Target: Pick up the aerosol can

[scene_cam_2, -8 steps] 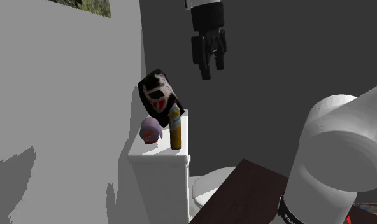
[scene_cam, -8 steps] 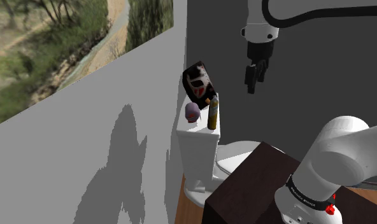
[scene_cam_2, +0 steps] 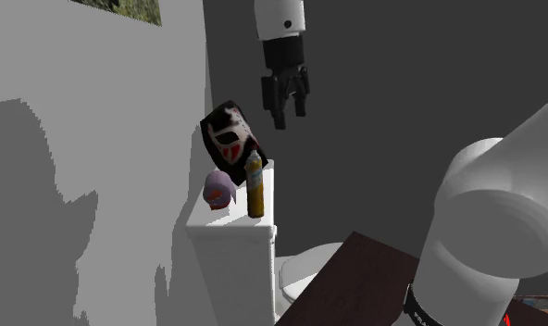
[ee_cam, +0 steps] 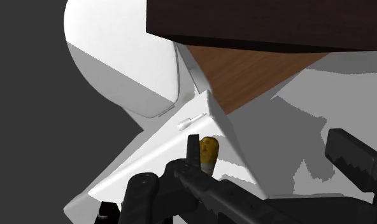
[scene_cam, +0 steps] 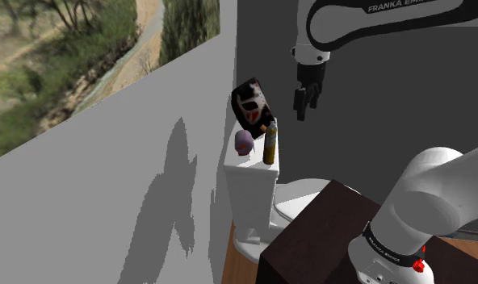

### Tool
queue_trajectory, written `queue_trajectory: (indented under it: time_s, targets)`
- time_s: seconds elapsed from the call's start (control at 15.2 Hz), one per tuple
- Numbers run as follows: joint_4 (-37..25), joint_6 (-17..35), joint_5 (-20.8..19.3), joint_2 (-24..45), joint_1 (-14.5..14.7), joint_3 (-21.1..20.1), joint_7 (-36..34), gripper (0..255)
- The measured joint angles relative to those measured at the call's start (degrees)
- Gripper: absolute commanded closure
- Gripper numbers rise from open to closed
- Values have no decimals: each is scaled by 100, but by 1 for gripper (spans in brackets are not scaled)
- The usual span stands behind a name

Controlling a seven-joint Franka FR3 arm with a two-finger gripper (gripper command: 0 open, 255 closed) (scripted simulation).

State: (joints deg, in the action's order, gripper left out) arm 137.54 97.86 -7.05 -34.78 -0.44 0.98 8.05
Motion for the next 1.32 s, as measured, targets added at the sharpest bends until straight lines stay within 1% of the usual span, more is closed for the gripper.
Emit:
queue_trajectory:
  time_s: [0.26, 0.53, 0.79, 0.99, 1.12, 1.32]
  targets:
    - [-173, 747, 22, 847, -48, 218, 165, 0]
    - [-443, 1289, 120, 1589, -75, 399, 357, 0]
    - [-901, 1829, 303, 2527, -95, 559, 587, 0]
    - [-1277, 2106, 487, 3151, -122, 647, 785, 0]
    - [-1421, 2191, 548, 3370, -138, 670, 853, 0]
    - [-1352, 2401, 576, 3509, -146, 680, 881, 0]
